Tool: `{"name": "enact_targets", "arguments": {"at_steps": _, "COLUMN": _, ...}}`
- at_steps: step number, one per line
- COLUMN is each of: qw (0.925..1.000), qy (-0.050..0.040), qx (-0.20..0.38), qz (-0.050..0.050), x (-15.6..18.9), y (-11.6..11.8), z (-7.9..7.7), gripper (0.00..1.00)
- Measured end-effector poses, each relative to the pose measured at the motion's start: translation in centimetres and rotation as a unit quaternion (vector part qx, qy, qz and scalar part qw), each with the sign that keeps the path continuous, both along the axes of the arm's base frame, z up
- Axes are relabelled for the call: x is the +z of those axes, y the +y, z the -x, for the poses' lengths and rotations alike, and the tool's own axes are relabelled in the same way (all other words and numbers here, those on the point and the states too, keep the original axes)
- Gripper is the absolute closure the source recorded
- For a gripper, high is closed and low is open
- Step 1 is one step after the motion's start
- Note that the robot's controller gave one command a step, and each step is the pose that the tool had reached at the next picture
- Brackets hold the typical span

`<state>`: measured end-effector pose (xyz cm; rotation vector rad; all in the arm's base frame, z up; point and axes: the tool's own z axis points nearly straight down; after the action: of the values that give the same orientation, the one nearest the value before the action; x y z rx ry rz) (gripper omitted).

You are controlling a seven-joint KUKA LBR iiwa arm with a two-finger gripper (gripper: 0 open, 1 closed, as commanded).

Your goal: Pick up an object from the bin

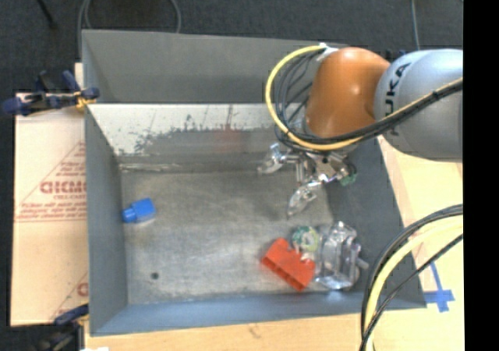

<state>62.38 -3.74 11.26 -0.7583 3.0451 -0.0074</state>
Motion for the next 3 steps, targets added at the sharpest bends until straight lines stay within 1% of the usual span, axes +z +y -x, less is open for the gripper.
{"name": "enact_targets", "arguments": {"at_steps": 1, "qw": 0.9987, "qy": -0.0045, "qx": -0.050, "qz": -0.005, "x": 11.7, "y": 9.9, "z": 0.4, "gripper": 0.00}}
{"name": "enact_targets", "arguments": {"at_steps": 2, "qw": 0.9999, "qy": 0.0030, "qx": 0.011, "qz": 0.000, "x": -0.9, "y": -5.9, "z": 1.0, "gripper": 0.00}}
{"name": "enact_targets", "arguments": {"at_steps": 3, "qw": 0.9981, "qy": -0.0036, "qx": 0.062, "qz": 0.001, "x": 14.9, "y": -10.2, "z": 3.3, "gripper": 0.00}}
